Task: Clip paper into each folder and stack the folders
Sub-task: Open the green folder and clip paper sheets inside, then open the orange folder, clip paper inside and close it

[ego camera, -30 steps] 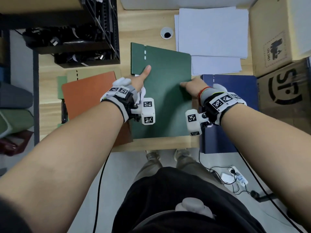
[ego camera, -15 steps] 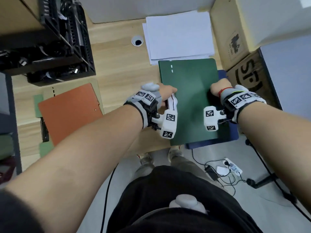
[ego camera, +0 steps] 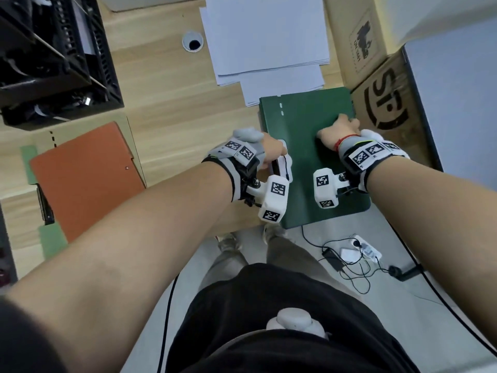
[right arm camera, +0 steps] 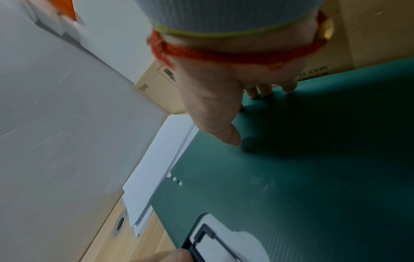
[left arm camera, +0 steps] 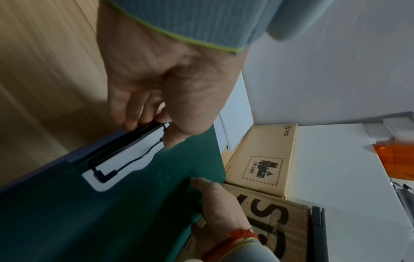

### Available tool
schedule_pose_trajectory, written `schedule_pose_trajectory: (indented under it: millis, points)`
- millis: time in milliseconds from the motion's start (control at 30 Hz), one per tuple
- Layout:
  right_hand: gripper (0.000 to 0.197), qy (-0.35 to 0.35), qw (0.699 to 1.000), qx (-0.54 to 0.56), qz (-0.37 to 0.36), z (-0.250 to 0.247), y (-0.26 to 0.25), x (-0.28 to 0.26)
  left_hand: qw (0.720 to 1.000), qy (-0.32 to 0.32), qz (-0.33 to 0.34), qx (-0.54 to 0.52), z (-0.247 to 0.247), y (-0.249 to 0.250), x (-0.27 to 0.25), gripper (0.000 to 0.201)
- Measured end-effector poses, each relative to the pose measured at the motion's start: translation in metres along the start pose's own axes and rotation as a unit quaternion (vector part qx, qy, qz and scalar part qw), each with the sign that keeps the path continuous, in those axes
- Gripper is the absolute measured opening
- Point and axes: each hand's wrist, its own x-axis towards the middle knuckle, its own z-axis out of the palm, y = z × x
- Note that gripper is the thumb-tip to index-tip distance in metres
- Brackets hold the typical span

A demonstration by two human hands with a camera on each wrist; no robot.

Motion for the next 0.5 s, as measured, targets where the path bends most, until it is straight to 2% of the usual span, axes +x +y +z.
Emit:
schedule_pose_trajectory:
  millis: [67,167,267,400,500]
  points:
    - [0.070,0.006,1.000,-0.014,0.007,0.000,0.000,-0.001,1.000,-0.003,-0.008,0.004,-0.001,0.000,0.000,0.021]
    - [0.072,0.009,1.000,-0.015,0.011,-0.002,-0.004,-0.004,0.999,0.018,-0.026,-0.011,-0.007,-0.001,-0.001,0.010]
    - [0.066,0.010,1.000,0.007,-0.010,-0.004,-0.012,-0.011,0.999,0.025,-0.030,-0.019,-0.017,-0.002,-0.006,0.010]
    - [0.049,-0.023,0.990,0.076,-0.120,-0.011,-0.053,-0.034,0.997,0.061,-0.021,-0.047,-0.053,-0.005,-0.019,0.014]
    - [0.024,-0.086,0.973,0.115,-0.182,-0.004,-0.086,-0.054,0.995,0.081,-0.020,-0.061,-0.082,-0.013,-0.032,0.012]
